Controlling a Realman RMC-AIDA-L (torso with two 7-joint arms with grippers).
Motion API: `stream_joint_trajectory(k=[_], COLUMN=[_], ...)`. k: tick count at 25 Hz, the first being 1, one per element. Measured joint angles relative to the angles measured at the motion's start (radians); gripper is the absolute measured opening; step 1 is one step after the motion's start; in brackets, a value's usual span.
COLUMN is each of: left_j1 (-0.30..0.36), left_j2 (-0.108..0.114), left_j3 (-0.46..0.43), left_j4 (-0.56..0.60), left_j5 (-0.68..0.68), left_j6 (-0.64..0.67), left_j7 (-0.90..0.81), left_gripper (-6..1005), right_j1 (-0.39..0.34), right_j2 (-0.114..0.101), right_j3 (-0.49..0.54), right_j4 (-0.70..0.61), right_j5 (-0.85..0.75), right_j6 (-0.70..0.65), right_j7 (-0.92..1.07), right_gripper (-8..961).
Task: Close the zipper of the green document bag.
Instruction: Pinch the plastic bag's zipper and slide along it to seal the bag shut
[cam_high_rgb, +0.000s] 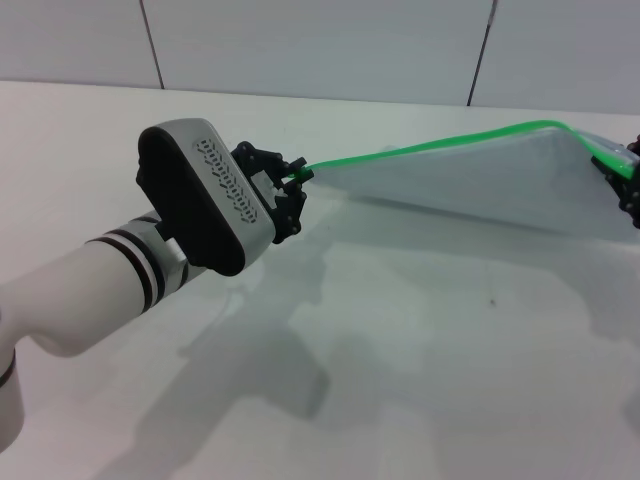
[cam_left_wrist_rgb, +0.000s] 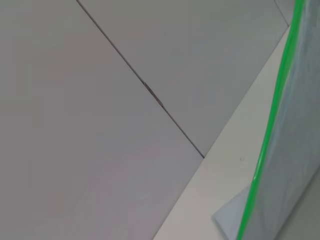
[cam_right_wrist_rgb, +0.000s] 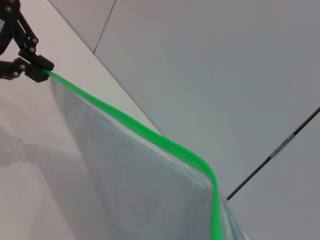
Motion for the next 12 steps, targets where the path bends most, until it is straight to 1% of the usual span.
stream_joint_trajectory(k=[9, 12], left_j1=[-0.002, -0.005], left_j2=[0.000, 0.000], left_j3=[-0.021, -0.039], left_j4=[0.000, 0.001], left_j5=[0.000, -0.028], left_j6=[-0.008, -0.010], left_j7=[-0.002, -0.004], left_gripper=[76, 76], right_j1=[-0.007, -0.018], right_j2=[0.002, 0.004], right_j3=[0.005, 0.019], right_j4=[0.000, -0.007], right_j5=[0.002, 0.004], right_j6=[0.037, 0.058], right_j7=[-0.013, -0.003], right_gripper=[170, 178])
